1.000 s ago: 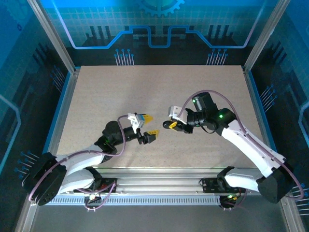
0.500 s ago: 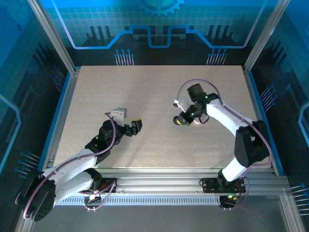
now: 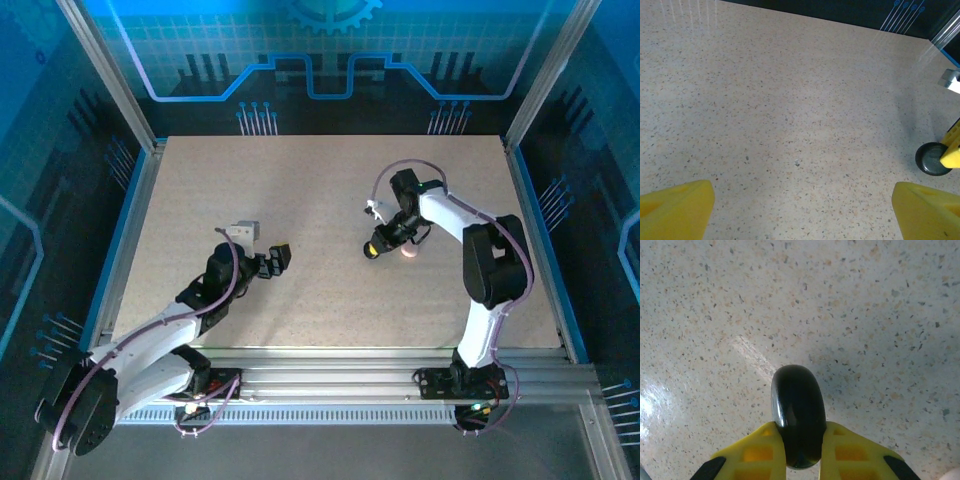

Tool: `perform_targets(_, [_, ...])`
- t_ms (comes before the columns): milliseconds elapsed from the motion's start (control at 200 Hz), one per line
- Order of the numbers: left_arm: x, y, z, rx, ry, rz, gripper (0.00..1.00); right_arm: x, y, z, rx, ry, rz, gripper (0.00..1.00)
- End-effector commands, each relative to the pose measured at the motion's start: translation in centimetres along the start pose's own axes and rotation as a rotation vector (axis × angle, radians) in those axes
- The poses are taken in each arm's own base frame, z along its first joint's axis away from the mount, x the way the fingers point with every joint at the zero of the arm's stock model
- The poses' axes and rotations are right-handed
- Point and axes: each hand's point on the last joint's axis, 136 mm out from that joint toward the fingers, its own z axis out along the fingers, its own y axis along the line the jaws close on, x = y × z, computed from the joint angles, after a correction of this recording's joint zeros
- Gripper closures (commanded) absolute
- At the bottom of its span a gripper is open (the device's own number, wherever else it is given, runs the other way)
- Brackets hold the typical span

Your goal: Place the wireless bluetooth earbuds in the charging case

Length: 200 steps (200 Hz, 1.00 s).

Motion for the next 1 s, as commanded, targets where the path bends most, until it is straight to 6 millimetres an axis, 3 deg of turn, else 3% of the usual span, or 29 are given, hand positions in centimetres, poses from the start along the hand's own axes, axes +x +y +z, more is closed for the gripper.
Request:
perform_targets(0, [-1.1,0.2,0.2,-0.024,-0.009,-0.013,0.07,0.3,-0.1,0.1,-0.047,0.031,0.066,0.87])
perform_targets(315, [-1.3,1.2,0.4,-0.056,0.004,-0.016,0.07,0.8,-1.5,0.6,-0.025,0.061,0.106,0.77])
perform_targets(535, [-1.8,3.9,0.1,-0.168,0.024,0.014,0.05,0.3,-2.2,-0.5,0.025,0.037,0.106,0.65])
perform_targets(815, [-3.7,9.1,-0.5,-0.35,-0.007,-0.006,0.01,-1.5,-2.7,-3.5,0.108,-0.057,0.09,0.59])
perform_targets(996, [-4.3,12.1,-0.4,-0.484,-0.052,0.008,0.01,-4.0,-3.6,-6.9,0.2,-0.275,0.075,0.54])
